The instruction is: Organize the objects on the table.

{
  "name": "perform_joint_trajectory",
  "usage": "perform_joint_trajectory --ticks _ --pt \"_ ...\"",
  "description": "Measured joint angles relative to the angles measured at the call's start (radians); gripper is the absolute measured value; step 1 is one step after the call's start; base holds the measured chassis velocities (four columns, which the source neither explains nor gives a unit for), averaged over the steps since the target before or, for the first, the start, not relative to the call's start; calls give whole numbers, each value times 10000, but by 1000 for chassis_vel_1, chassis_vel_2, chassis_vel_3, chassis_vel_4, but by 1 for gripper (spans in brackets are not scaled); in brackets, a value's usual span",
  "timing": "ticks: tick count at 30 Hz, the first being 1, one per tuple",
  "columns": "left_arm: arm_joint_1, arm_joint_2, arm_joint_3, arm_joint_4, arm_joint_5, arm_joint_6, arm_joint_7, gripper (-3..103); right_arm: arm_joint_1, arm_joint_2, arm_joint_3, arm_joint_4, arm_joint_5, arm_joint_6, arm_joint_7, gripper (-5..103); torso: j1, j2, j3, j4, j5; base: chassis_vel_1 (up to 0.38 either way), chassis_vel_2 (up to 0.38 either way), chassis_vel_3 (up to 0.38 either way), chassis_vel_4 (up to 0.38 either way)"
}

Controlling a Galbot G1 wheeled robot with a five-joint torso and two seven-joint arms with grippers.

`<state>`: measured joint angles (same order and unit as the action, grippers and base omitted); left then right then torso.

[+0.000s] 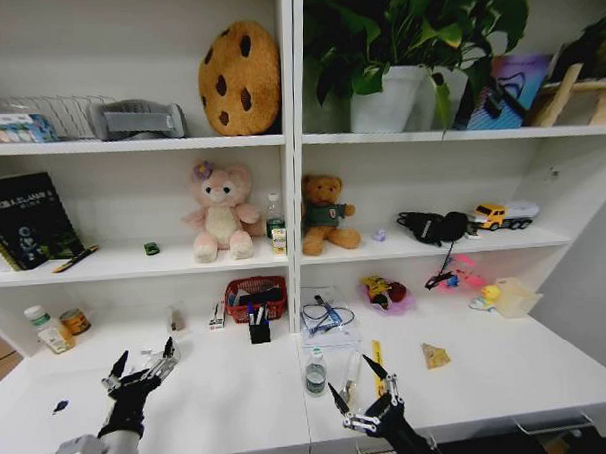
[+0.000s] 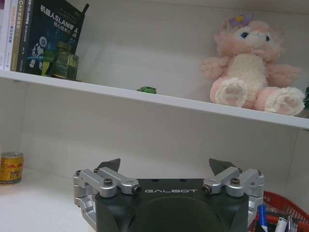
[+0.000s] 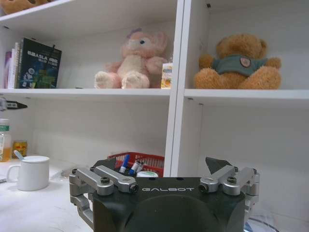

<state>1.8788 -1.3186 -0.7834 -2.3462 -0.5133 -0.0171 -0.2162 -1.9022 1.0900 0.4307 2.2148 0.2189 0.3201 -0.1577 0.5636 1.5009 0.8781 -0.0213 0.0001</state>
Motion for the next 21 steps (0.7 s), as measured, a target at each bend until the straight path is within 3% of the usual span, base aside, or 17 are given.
perform_joint_trajectory --ticks 5,13,15,21 --pt "-51 -98 209 23 132 39 -74 100 861 92 -243 -562 402 -263 -42 100 0 -1 1 0 1 0 0 0 0" --pt "-12 -238 374 -40 312 85 -144 100 1827 -488 -666 -969 1276 -610 -201 100 0 0 1 0 0 0 0 0 0" --pt "145 -400 308 -129 396 85 -152 100 2431 -843 -1197 -1324 1668 -679 -312 100 0 0 1 -2 -1 0 0 0 0" --pt "307 -622 191 -258 471 85 -150 100 3480 -1011 -1942 -1732 2071 -868 -323 100 1 -1 1 2 1 0 0 0 0"
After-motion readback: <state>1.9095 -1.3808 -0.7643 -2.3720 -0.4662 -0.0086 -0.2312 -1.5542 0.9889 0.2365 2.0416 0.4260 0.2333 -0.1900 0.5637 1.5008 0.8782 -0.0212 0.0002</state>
